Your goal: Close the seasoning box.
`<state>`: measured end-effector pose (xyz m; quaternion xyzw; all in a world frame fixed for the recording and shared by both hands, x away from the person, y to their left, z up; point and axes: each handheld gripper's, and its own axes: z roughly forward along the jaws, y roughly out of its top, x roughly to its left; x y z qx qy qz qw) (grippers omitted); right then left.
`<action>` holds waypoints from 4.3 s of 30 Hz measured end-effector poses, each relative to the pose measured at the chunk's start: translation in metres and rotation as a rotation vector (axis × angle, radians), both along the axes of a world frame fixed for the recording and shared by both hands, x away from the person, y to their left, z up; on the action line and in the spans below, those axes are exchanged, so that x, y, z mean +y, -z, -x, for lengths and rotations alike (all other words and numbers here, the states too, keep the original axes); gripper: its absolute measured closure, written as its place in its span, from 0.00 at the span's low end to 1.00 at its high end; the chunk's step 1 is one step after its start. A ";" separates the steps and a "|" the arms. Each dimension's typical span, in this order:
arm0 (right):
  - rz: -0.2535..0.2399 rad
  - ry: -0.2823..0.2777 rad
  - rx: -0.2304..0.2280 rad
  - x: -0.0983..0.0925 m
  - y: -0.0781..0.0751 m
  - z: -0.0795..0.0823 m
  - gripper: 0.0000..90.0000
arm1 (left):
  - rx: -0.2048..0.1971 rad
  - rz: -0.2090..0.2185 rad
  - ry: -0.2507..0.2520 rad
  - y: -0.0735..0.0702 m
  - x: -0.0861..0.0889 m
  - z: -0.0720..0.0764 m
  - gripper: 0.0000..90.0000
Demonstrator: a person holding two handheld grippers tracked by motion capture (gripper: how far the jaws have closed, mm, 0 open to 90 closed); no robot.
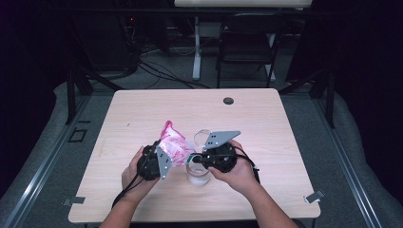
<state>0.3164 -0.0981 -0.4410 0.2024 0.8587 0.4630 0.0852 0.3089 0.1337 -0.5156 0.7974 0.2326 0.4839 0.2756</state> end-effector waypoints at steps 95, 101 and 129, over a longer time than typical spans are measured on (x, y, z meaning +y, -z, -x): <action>0.037 0.029 0.117 -0.006 0.018 -0.012 1.00 | -0.237 -0.357 -0.024 -0.004 -0.012 0.012 0.69; 0.045 0.023 0.125 -0.007 0.017 -0.013 1.00 | -0.244 -0.354 -0.018 -0.003 -0.014 0.013 0.69; 0.050 0.030 0.128 -0.007 0.020 -0.013 1.00 | -0.256 -0.492 0.002 -0.009 -0.019 0.016 0.69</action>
